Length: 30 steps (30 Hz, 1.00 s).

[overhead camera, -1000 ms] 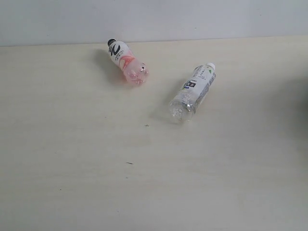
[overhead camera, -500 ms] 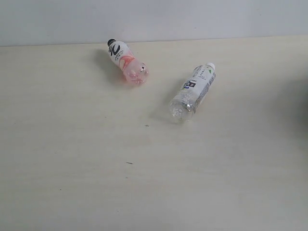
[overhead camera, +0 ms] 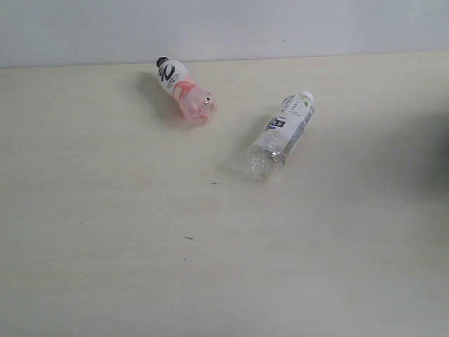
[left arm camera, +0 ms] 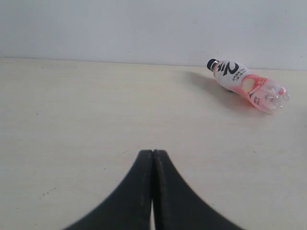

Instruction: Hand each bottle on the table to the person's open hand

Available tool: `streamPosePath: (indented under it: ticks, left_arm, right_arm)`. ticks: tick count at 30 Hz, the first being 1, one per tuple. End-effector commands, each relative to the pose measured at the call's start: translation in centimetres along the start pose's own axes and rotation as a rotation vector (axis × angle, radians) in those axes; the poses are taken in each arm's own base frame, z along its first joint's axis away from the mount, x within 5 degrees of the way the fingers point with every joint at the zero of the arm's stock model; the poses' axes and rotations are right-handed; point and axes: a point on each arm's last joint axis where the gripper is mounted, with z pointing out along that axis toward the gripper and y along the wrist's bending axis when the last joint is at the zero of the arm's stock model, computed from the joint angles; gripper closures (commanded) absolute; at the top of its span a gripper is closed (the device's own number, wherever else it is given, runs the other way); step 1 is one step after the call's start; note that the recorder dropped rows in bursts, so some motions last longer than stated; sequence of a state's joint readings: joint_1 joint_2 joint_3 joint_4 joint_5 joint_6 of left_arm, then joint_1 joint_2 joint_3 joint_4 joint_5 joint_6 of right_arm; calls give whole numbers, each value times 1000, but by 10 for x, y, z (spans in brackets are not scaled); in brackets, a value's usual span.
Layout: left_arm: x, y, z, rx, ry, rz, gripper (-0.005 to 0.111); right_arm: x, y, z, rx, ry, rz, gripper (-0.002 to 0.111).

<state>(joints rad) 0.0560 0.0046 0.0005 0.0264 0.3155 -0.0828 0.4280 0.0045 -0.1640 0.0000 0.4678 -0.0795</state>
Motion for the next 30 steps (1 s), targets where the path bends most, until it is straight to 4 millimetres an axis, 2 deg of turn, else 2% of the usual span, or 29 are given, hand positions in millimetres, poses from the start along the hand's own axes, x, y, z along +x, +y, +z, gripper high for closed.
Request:
streamPosePath:
  ticks: [1,5,30]
  left_arm:
    - [-1,-1,0,8,-8,-1,107]
    - [-1,-1,0,8,-8,-1,107]
    - [-1,-1,0,8,-8,-1,107]
  right_arm:
    - [1,-1,0,10,-15,-16,108]
    - [-7,0,0,2,-103,8,108]
    - [-7,0,0,1,-94,8,108]
